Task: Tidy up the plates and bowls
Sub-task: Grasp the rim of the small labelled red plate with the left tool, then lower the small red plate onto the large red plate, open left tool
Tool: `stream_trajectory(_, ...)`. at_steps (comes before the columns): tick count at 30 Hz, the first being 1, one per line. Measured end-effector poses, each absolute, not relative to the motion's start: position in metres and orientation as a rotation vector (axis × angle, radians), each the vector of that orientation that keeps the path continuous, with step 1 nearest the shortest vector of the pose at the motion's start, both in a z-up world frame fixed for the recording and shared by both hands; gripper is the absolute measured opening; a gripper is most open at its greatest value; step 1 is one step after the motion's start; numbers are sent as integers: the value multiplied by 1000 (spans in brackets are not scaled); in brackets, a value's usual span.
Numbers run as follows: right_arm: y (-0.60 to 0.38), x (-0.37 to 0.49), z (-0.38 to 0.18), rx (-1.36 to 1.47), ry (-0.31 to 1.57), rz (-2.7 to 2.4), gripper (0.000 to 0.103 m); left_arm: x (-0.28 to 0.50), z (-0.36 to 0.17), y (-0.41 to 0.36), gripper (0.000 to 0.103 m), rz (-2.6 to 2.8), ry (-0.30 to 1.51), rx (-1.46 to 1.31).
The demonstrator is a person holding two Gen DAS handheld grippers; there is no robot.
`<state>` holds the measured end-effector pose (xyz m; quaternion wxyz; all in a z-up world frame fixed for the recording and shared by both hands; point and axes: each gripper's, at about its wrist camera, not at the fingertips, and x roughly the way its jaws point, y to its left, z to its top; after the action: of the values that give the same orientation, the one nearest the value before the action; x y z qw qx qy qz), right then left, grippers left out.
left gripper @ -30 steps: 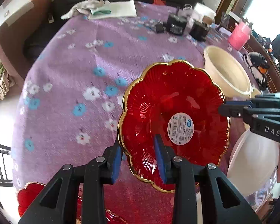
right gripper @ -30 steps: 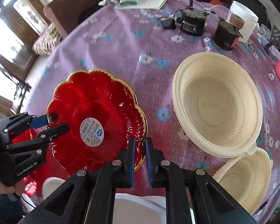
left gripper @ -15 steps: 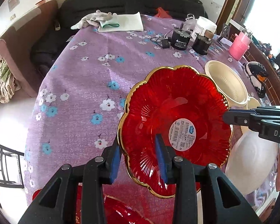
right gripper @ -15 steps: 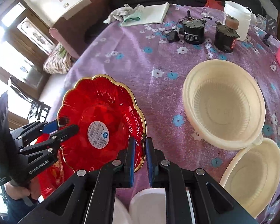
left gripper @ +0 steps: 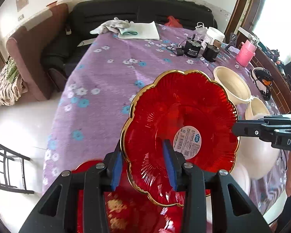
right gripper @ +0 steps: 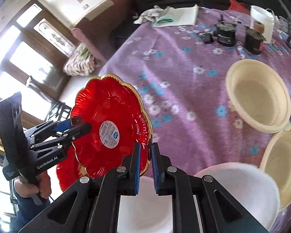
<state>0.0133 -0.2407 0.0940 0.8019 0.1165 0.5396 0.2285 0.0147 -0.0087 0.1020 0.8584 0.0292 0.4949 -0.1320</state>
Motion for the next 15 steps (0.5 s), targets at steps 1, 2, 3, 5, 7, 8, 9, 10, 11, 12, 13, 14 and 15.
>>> stream_trajectory(1, -236, 10, 95, 251, 1156, 499, 12, 11, 103, -5, 38, -274, 1037, 62)
stream_trajectory(2, -232, 8, 94, 254, 1157, 511, 12, 6, 103, 0, 38, -269, 1036, 62)
stream_trajectory(3, -227, 6, 94, 252, 1159, 522, 12, 1, 104, 6, 38, -264, 1035, 58)
stream_trajectory(5, -215, 0, 93, 245, 1166, 545, 12, -10, 105, 19, 38, -253, 1033, 51)
stream_trajectory(7, -203, -6, 92, 229, 1173, 571, 13, -21, 103, 31, 38, -237, 1034, 54)
stream_trajectory(8, -196, -9, 91, 219, 1177, 584, 13, -25, 102, 37, 38, -229, 1038, 54)
stream_trajectory(9, -191, -11, 91, 214, 1180, 593, 14, -30, 99, 43, 38, -220, 1043, 54)
stream_trajectory(10, -182, -15, 89, 202, 1184, 610, 14, -36, 96, 50, 38, -208, 1050, 56)
stream_trajectory(11, -178, -18, 88, 188, 1188, 619, 14, -40, 92, 55, 38, -199, 1060, 55)
stream_trajectory(12, -169, -21, 85, 174, 1194, 630, 14, -44, 88, 61, 39, -191, 1071, 49)
stream_trajectory(13, -161, -24, 82, 163, 1203, 639, 15, -47, 83, 67, 39, -181, 1083, 40)
stream_trajectory(14, -156, -26, 78, 149, 1210, 647, 15, -50, 78, 72, 39, -176, 1094, 35)
stream_trajectory(15, -151, -28, 75, 136, 1215, 651, 15, -54, 74, 77, 39, -172, 1103, 28)
